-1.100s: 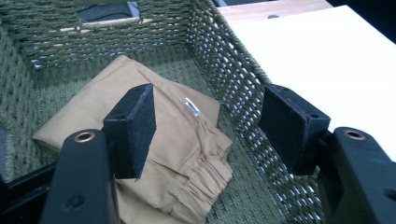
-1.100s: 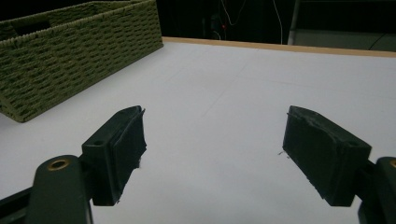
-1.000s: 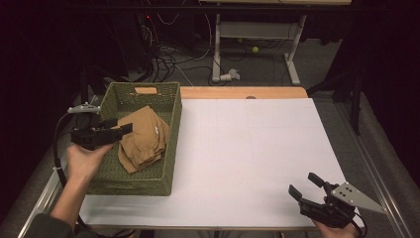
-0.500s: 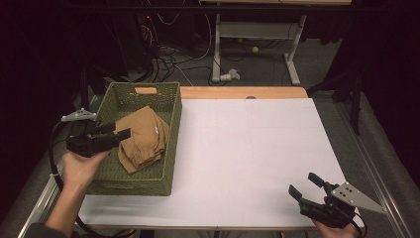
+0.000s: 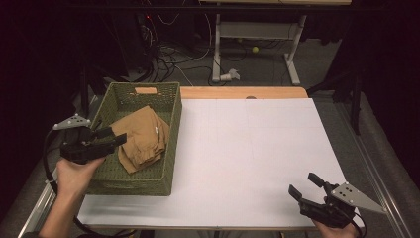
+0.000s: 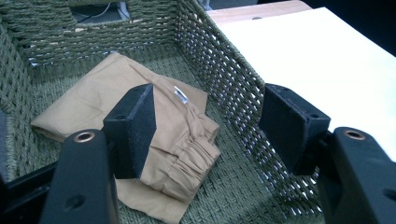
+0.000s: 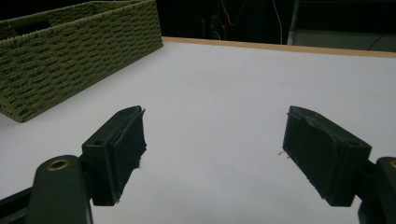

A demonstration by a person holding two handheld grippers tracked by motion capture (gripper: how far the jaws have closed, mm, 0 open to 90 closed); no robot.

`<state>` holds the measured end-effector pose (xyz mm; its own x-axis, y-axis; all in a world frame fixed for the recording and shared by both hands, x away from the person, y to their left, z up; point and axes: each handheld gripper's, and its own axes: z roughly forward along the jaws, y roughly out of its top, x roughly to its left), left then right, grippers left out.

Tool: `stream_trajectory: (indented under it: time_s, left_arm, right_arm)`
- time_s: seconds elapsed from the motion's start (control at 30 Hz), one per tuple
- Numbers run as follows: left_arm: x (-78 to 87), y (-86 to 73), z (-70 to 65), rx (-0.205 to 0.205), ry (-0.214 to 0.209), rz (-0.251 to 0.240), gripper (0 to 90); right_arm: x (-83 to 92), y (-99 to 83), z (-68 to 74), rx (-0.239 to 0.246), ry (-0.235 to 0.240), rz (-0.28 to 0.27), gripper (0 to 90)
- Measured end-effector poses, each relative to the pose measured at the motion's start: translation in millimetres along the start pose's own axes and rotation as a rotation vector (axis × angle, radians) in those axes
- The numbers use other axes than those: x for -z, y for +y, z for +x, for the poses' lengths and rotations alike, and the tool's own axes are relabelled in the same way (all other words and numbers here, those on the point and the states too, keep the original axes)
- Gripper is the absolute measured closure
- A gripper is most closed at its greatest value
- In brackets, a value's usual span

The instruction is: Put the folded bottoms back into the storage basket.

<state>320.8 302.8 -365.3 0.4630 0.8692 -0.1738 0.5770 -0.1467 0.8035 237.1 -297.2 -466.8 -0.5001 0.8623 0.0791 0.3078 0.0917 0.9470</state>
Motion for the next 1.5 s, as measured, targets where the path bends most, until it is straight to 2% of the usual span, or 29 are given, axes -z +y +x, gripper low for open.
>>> stream_trajectory:
  time_s: [0.57,1.5]
  left_arm:
    - [12.4,-13.5,-11.2,-0.020,-0.022,-0.026,34.9]
    - [21.5,-38.9,-21.0,-0.037,-0.021,-0.043,34.9]
  right_arm:
    - [0.1,0.0,0.2,0.001,0.000,0.000,21.8]
    - [0.1,0.0,0.4,0.000,0.001,0.000,21.8]
